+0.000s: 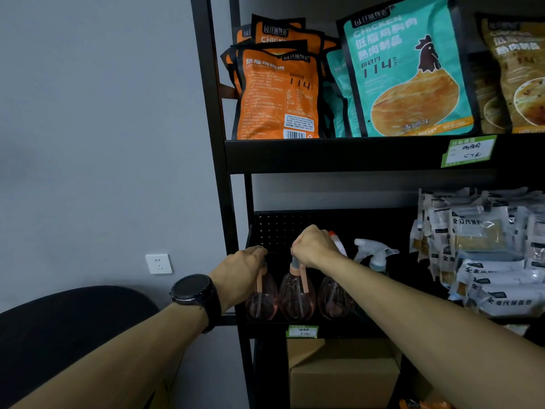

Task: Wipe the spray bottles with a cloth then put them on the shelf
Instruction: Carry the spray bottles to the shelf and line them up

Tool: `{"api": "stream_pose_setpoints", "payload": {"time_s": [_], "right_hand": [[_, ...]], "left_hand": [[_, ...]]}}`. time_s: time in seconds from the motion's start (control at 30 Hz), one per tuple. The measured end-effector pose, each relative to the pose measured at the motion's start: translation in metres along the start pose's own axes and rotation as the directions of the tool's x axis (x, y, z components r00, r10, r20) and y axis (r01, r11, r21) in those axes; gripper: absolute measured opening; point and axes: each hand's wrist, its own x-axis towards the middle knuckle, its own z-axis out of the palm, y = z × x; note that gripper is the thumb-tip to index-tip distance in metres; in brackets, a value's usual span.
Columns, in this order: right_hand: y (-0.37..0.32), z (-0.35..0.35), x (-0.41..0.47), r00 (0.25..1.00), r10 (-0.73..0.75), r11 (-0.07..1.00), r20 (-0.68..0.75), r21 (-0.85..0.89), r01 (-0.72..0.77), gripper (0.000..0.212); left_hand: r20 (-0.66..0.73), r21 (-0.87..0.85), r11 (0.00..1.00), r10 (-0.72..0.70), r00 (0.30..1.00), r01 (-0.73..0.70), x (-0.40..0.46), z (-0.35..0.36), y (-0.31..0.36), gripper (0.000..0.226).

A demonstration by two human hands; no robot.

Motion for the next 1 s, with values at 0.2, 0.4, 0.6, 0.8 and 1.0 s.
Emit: {"api": "stream_pose_setpoints", "payload": {"time_s": [0.2,0.4,0.6,0.8,1.0], "right_hand": [[-0.004,0.008,0.007,0.995,0.093,0.99,-0.031,0.108,-0.089,0.021],[-0.006,0.011,0.006,0.991,0.122,0.985,-0.047,0.129,-0.115,0.022],[-0.005,0.01,0.001,0.995,0.103,0.986,-0.018,0.136,-0.099,0.02],[0.006,-0.026,-0.008,0.999,0.017,0.993,-0.037,0.119,-0.012,0.034],[0.033,-0.078,-0.008,0.992,-0.017,0.999,-0.127,-0.029,0.013,0.022]], "left_hand": [[-0.005,-0.012,1.0,0.013,1.0,-0.013,0.0,0.003,-0.004,0.043],[-0.021,-0.031,0.999,0.026,0.999,-0.026,-0.001,0.003,-0.003,0.045],[-0.005,-0.06,0.998,0.008,1.0,-0.008,-0.001,0.003,-0.002,0.037],[-0.01,-0.082,0.996,-0.025,1.0,0.024,0.003,-0.009,0.005,0.046],[0.002,-0.124,0.992,0.033,0.999,-0.033,0.014,-0.026,0.023,0.074]]}}
